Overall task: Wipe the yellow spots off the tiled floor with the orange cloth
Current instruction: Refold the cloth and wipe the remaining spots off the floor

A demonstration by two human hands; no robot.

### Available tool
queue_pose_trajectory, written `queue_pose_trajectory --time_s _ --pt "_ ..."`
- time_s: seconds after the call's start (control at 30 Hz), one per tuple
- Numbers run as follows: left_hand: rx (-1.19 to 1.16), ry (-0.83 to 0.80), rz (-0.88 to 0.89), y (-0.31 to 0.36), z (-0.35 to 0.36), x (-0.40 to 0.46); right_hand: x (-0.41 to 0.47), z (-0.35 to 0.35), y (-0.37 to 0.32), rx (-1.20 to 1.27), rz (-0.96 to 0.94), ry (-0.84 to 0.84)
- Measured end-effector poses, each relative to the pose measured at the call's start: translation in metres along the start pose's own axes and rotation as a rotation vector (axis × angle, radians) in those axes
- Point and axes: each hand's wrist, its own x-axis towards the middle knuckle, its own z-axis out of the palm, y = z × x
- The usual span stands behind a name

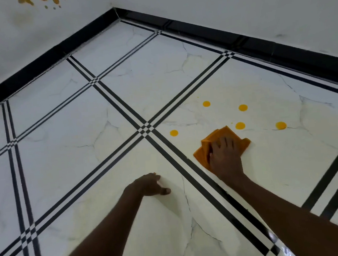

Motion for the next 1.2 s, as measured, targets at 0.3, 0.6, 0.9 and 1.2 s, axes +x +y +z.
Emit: queue_pose_trajectory --time_s 0.3,0.6,0.9,1.2 --pt "-0.022 0.702 0.110 -0.031 0.007 0.050 0.001 0.041 -0.021 0.063 -0.100 0.065" --pt "0.072 0.398 0.157 -0.051 -0.035 0.111 0.047 0.074 -0.093 0.029 -0.373 -0.092" --pt "0.060 0.377 0.275 -0.081 -0.036 0.125 -0.015 0.061 -0.082 0.036 0.057 -0.017" --pt "0.054 0.392 0.240 -0.080 -0.039 0.122 0.142 0.065 -0.051 0.008 0.219 0.008"
